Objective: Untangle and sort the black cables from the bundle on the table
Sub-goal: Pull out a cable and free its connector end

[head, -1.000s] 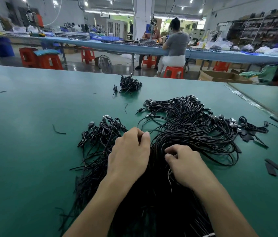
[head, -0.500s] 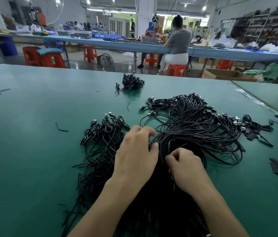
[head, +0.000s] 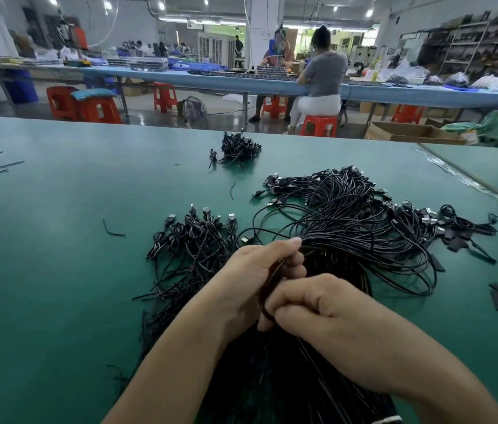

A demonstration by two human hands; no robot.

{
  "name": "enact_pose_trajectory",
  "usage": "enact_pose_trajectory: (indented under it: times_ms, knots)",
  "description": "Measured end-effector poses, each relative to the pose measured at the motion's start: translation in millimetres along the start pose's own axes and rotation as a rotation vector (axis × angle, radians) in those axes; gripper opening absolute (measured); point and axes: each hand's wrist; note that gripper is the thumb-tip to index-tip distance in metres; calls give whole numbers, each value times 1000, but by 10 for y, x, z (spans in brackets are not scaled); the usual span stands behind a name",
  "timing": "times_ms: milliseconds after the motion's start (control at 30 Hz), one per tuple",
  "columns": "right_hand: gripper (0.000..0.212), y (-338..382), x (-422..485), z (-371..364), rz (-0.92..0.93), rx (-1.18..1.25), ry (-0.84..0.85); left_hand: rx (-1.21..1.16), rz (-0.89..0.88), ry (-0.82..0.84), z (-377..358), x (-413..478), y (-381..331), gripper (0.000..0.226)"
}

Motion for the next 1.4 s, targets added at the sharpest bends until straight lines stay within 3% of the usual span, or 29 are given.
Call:
enact_pose_trajectory:
  times_ms: [100,233,300,400,467,533,600,667,767,867,967,1033,1100,1200,1333,1400]
  knots:
    - [25,-50,-17,49,-193,124,32,89,-51,48,-40,-48,-27,43]
    - [44,-208,69,115,-424,394,-352,240,-140,45,-44,-118,-158,41]
    - [49,-219,93,148,-458,566,-461,290,-193,232,-53,-203,-224,26]
    - [47,-248,151,123,-464,647,-428,389,-175,677,-92,-314,-260,18]
    - [38,-297,185,69,-407,569,-469,550,-93,793,-78,-331,-255,18]
    - [39,-337,177,66,-322,388,-593,697,-50,737,-65,-298,-215,24]
    - [35,-304,144,91,-211,324,-598,779,-27,489,-57,-221,-130,44]
    - [30,-221,107,88,-86,212,-529,673,1,212,-58,-132,-68,65]
    - [30,-83,35,70,109,91,-483,459,59,38,-44,-41,-34,79]
    - [28,2,-62,99,230,135,-371,263,101,91,22,-31,-48,72]
    - [26,59,-96,18,192,158,-22,-12,195,230,46,-45,-73,55]
    - [26,49,-76,-33,106,129,189,-139,183,187,64,-25,-43,37]
    - [26,-6,-67,-24,72,81,299,-194,69,119,88,7,-7,20]
    - [22,-54,-31,10,46,119,140,-173,-60,62,104,23,-13,11]
    - [44,-79,73,17,-209,644,-283,40,-171,108,57,-10,-15,21]
    - [51,-137,132,14,-302,631,-401,220,-224,152,29,-36,-1,19]
Point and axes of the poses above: each hand's wrist, its own x-axis towards the middle knuckle, its own z-axis out of the back of the hand, y = z × x, and after that the axes turned 10 degrees about -z, right-handed
